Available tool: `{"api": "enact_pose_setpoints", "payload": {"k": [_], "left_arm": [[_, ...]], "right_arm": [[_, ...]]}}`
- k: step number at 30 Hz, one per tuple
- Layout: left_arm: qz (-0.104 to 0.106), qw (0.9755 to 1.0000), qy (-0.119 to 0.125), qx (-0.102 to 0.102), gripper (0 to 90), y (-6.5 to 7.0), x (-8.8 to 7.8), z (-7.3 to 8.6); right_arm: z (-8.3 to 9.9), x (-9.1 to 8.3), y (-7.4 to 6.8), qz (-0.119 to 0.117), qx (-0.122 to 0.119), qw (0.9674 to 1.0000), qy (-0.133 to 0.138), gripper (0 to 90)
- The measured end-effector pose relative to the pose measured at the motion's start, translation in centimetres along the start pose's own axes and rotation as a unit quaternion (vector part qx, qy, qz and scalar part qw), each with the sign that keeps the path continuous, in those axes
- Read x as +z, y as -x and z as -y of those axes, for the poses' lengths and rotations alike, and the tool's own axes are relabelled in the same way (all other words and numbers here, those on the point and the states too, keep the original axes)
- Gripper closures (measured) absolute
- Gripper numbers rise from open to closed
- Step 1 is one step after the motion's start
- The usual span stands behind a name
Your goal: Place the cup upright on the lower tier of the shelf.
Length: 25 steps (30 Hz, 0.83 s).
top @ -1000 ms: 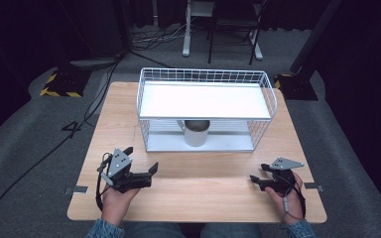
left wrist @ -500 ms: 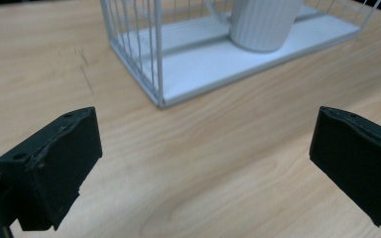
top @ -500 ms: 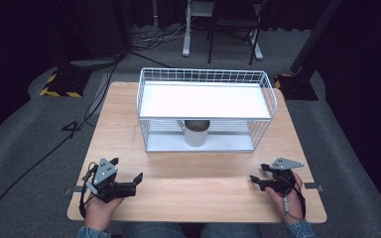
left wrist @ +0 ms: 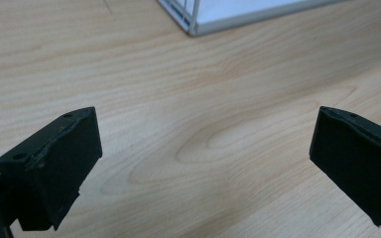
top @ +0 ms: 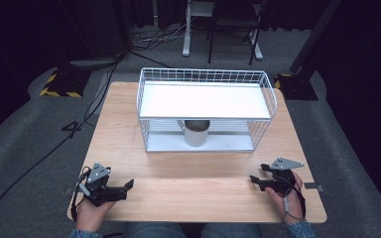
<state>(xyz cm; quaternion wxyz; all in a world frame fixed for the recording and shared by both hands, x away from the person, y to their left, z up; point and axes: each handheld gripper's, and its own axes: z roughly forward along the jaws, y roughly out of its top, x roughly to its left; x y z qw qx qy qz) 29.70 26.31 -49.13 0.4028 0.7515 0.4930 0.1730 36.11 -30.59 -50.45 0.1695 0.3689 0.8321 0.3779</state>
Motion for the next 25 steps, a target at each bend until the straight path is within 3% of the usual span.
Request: {"api": "enact_pose_setpoints", "payload": {"k": [1, 6, 10, 11, 15, 25], "left_arm": [[-0.004, 0.9999, -0.014, -0.001, 0.4, -0.1, 0.2, 0.2], [-0.010, 0.9994, -0.033, 0.003, 0.6, -0.1, 0.6, 0.3], [-0.016, 0.9973, -0.070, 0.010, 2.4, 0.1, 1.4, 0.4], [-0.025, 0.9967, -0.074, 0.023, 1.4, 0.3, 1.7, 0.6], [-0.033, 0.9947, -0.086, 0.046, 0.4, 0.7, 2.0, 0.5], [-0.036, 0.9949, -0.083, 0.044, 0.1, 0.8, 2.1, 0.6]], "right_arm": [[0.0, 0.0, 0.0, 0.000, 0.000, 1.0000, 0.000, 30.7], [0.0, 0.0, 0.0, 0.000, 0.000, 1.0000, 0.000, 30.7], [0.0, 0.0, 0.0, -0.001, 0.000, 1.0000, 0.000, 30.7], [0.0, 0.0, 0.0, -0.001, 0.000, 1.0000, 0.000, 30.7], [0.0, 0.0, 0.0, -0.001, -0.001, 1.0000, 0.000, 30.7], [0.0, 0.0, 0.0, -0.001, -0.001, 1.0000, 0.000, 30.7]]}}
